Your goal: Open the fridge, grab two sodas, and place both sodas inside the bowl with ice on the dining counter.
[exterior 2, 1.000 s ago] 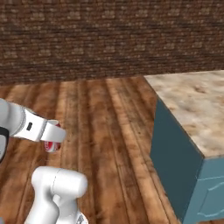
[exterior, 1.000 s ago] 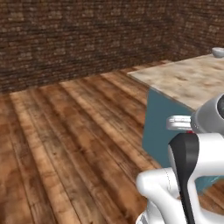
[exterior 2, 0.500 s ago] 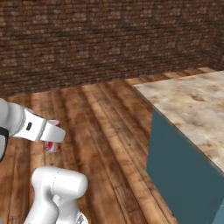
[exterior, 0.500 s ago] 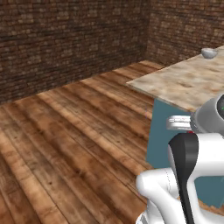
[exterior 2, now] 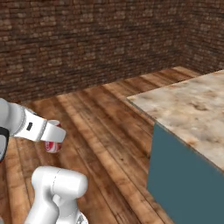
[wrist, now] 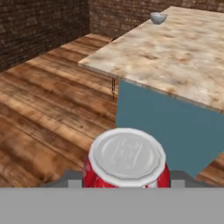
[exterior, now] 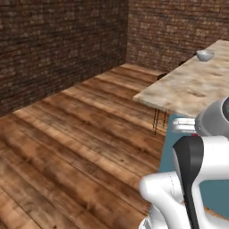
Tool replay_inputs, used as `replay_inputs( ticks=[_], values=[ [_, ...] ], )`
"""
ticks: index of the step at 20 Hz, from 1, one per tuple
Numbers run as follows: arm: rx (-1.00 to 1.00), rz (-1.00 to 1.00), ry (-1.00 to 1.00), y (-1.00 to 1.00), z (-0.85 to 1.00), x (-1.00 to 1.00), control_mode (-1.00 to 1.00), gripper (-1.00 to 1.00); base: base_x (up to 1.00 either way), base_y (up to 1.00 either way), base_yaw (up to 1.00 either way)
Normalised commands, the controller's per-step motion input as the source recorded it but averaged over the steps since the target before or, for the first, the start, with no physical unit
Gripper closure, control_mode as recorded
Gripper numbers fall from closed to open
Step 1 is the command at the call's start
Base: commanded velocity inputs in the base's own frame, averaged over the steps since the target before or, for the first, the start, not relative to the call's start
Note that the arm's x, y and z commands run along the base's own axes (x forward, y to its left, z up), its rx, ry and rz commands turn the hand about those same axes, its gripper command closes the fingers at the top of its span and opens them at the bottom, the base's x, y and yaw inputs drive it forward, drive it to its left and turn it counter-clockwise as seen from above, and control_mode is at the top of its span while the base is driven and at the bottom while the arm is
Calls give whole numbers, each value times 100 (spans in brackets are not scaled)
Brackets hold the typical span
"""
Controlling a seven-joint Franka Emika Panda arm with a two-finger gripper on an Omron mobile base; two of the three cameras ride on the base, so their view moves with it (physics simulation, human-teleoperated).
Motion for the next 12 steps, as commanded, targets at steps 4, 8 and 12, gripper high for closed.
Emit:
replay_inputs(
  ticks=[4,8,12],
  values=[
    [0,0,0,0,0,0,100,100,93,91,-35],
    [0,0,0,0,0,0,100,100,88,94,-34],
    [0,0,0,0,0,0,100,100,87,93,-35]
  ],
)
